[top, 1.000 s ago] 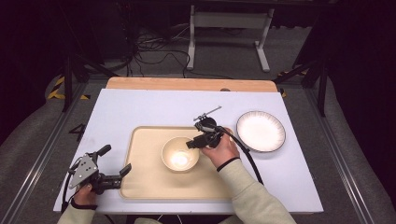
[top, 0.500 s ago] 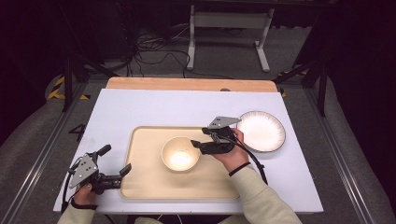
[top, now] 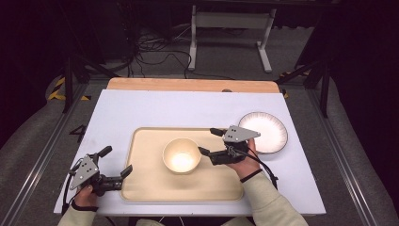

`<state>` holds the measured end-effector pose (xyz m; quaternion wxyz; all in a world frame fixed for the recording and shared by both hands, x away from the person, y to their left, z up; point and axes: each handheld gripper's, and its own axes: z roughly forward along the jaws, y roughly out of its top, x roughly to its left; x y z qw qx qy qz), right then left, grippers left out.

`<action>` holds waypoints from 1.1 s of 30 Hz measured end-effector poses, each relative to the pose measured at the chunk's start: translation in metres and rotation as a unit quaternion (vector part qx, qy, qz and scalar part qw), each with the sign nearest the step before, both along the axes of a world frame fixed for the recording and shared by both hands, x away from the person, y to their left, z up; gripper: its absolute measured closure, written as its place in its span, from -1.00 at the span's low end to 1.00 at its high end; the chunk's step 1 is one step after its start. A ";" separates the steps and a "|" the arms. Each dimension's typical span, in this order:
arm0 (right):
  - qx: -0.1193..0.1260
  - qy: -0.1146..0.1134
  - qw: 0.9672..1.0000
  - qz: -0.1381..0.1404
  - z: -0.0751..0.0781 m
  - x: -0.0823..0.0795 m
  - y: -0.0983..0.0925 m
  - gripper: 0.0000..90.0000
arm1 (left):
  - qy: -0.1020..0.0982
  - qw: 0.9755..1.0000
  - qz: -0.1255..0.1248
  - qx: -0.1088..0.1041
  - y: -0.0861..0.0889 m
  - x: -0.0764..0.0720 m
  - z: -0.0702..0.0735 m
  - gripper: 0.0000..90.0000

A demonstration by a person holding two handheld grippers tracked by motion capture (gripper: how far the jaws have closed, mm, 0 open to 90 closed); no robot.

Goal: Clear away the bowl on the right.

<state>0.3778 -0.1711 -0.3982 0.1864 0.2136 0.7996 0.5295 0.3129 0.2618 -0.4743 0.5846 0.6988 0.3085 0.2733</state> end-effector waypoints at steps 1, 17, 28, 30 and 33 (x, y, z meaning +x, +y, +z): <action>0.001 -0.001 1.000 -0.001 0.000 -0.002 -0.002 -0.55 | 0.000 1.000 0.001 0.000 0.000 0.000 0.000 -0.99; 0.059 0.000 0.998 -0.010 -0.005 -0.013 -0.036 -1.00 | 0.000 1.000 0.000 0.000 0.000 0.000 0.000 -0.99; 0.101 -0.113 0.988 -0.029 -0.005 -0.025 -0.058 -0.96 | -0.001 1.000 0.000 0.000 0.000 0.000 0.000 -0.99; 0.117 -0.106 0.987 -0.032 -0.007 -0.027 -0.061 -0.98 | -0.001 1.000 0.000 0.000 0.000 0.000 0.000 -0.99; 0.135 -0.102 0.985 -0.034 -0.010 -0.027 -0.064 -0.97 | -0.001 1.000 0.000 0.000 0.000 0.000 0.000 -0.99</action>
